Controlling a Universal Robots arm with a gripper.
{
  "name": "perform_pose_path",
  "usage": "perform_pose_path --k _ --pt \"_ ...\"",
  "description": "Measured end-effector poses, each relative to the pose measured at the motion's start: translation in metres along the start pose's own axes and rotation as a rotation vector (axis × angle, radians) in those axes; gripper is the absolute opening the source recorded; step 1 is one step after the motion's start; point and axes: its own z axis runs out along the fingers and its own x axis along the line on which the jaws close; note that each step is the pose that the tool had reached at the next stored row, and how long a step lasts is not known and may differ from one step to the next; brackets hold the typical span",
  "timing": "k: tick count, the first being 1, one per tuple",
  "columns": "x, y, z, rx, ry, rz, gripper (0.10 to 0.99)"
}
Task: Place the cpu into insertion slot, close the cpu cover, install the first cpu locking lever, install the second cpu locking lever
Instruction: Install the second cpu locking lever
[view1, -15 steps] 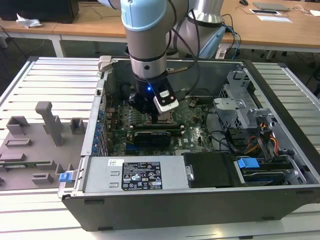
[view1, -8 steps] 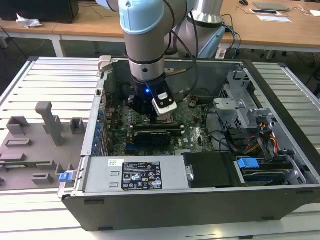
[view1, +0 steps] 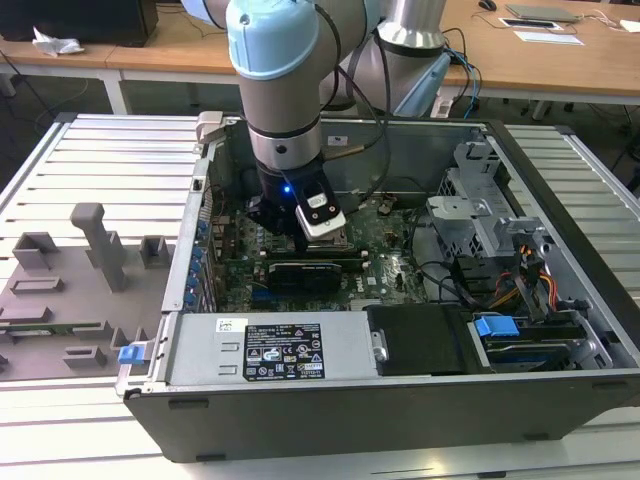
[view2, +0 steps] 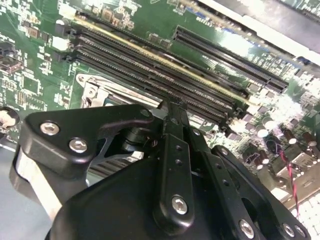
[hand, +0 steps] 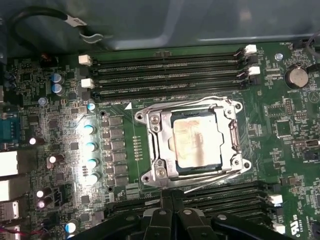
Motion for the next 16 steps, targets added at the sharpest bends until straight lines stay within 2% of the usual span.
perform_pose_path --k 3,4,6,10,16 --pt "0.0015 -0.0029 0.001 -0.014 0.0001 0.001 0.106" --pt "0.0025 -0.0046 0.0016 -0.026 0.0 0.003 0.106" --pt "0.0046 -0.0064 0.0029 -0.062 0.0024 0.007 0.106" --pt "0.0092 -0.0086 0.005 -0.082 0.0037 0.009 0.106" --pt "0.0127 -0.0112 0.0083 -0.131 0.0091 0.014 0.106"
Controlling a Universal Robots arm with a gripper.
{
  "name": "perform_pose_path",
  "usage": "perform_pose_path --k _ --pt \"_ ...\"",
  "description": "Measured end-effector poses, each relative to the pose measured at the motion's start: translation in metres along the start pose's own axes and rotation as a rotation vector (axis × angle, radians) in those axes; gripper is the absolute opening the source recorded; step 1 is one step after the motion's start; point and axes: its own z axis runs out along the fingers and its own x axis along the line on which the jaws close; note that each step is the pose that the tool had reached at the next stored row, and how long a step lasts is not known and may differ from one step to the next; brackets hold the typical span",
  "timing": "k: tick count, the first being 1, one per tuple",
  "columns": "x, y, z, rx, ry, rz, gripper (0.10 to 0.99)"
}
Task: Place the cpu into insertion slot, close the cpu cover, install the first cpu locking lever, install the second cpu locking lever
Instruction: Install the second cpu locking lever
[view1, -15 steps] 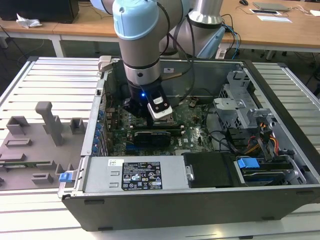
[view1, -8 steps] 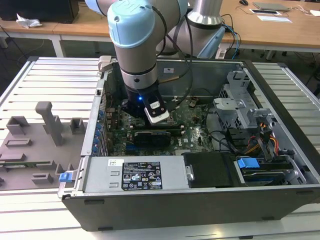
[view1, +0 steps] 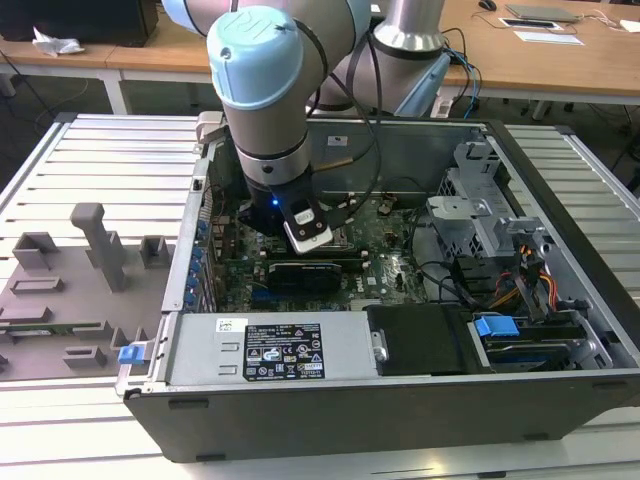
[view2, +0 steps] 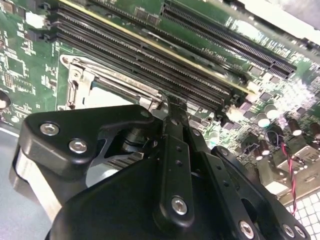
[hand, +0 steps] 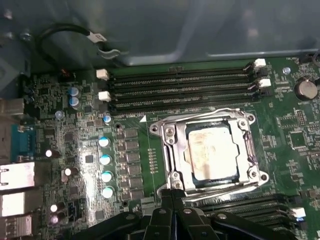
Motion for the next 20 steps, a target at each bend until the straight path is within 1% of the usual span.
perform_pose_path --k 1,2,3,4,7,10,12,16,17,20 --pt "0.0011 -0.0009 0.0014 -0.012 0.0014 0.001 0.106" --pt "0.0019 -0.0014 0.003 -0.023 0.0025 0.003 0.106" --pt "0.0027 -0.0019 0.0047 -0.03 0.0034 0.004 0.106" --pt "0.0029 -0.0021 0.0054 -0.033 0.0037 0.004 0.106" --pt "0.003 -0.0022 0.0054 -0.032 0.0036 0.004 0.106" --pt "0.0028 -0.0015 0.0027 -0.032 0.0034 0.004 0.106" --pt "0.0022 -0.0003 -0.0025 -0.031 0.0036 0.004 0.106" --pt "0.0015 0.0013 -0.0093 -0.028 0.0031 0.003 0.106" --pt "0.0012 0.0021 -0.0125 -0.025 0.0028 0.003 0.106" --pt "0.0007 0.0034 -0.0179 -0.02 0.0023 0.002 0.106"
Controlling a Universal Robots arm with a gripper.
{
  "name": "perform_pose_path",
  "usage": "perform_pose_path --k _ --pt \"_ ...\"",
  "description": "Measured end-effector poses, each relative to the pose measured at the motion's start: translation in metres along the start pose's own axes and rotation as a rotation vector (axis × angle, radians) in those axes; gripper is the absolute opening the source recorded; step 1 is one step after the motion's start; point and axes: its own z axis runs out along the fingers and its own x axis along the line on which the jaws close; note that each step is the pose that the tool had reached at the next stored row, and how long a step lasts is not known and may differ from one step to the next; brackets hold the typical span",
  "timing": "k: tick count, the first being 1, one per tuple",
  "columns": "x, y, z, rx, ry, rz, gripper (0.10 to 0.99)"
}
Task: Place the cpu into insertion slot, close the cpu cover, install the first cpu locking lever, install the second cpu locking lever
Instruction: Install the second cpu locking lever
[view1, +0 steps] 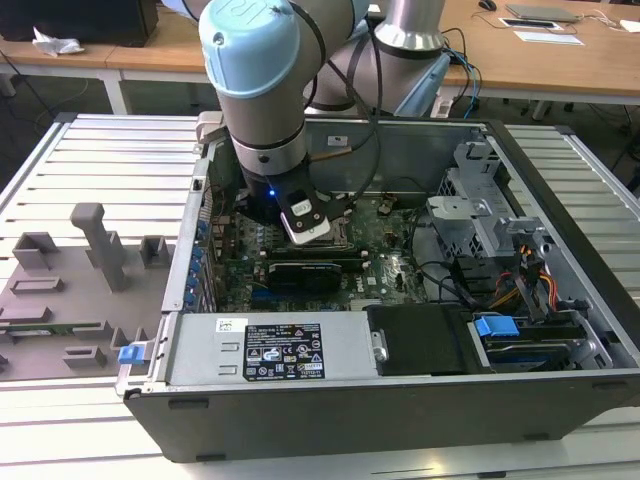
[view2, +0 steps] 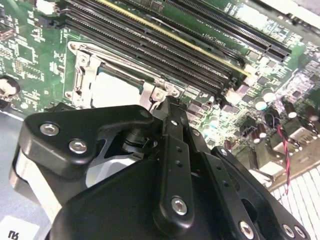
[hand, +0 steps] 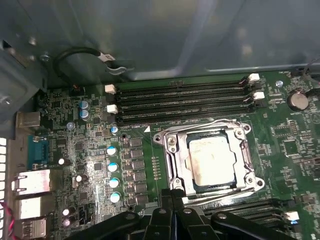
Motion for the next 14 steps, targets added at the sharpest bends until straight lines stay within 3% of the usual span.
perform_pose_path --k 2,5,9,11,13,14 --pt "-0.0002 0.0006 -0.0023 0.008 -0.001 -0.001 0.106" --pt "-0.0004 0.0006 -0.0023 0.01 -0.0009 -0.001 0.106" --pt "-0.0091 0.0015 -0.0012 0.017 0.0142 0.002 0.106" --pt "-0.0181 0.0026 0.0 0.025 0.0304 0.005 0.106" --pt "-0.0327 0.0041 0.0018 0.039 0.0607 0.012 0.106" --pt "-0.0386 0.0057 0.0029 0.052 0.0732 0.014 0.106"
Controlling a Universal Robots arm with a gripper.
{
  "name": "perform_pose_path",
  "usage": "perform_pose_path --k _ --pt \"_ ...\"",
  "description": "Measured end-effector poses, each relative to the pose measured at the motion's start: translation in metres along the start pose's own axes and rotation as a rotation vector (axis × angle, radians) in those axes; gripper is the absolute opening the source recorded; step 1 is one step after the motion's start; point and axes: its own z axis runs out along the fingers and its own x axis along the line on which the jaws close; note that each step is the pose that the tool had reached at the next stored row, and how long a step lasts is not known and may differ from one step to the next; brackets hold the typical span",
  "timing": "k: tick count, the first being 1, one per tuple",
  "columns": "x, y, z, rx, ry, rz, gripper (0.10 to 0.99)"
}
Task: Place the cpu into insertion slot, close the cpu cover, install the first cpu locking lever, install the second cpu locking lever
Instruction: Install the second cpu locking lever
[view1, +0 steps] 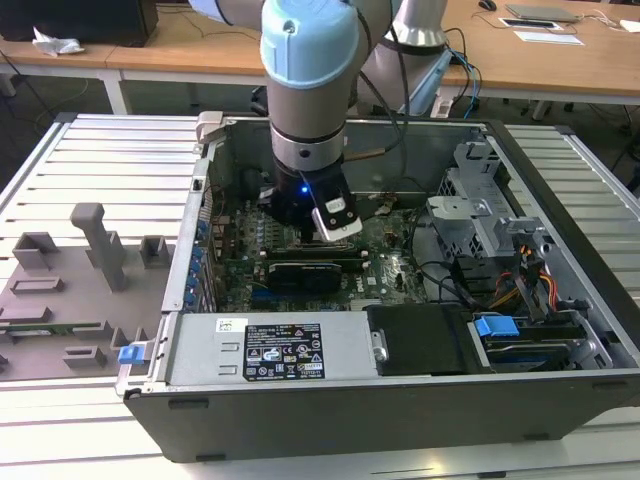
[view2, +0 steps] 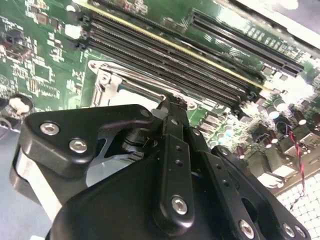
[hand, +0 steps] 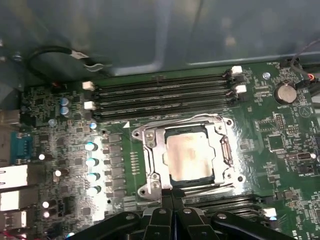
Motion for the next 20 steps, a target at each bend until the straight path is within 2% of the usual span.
perform_pose_path --k 2,5,8,9,11,13,15,17,20 --pt "-0.0038 0.0038 0.0008 0.018 0.0064 0.001 0.106" --pt "-0.0085 0.0108 0.0024 0.043 0.0114 0.001 0.106" --pt "-0.0222 0.0154 0.0037 0.044 0.012 0.001 0.106" --pt "-0.0233 0.0175 0.0041 0.044 0.012 0.001 0.106" --pt "-0.023 0.0232 0.0053 0.044 0.012 0.001 0.106" --pt "-0.0216 0.0335 0.0074 0.044 0.0119 0.001 0.106" --pt "-0.0208 0.0391 0.0083 0.045 0.0121 0.001 0.106" --pt "-0.0207 0.0414 0.005 0.06 0.01 0.0 0.106" --pt "-0.0208 0.0416 0.0045 0.063 0.0097 0.0 0.106"
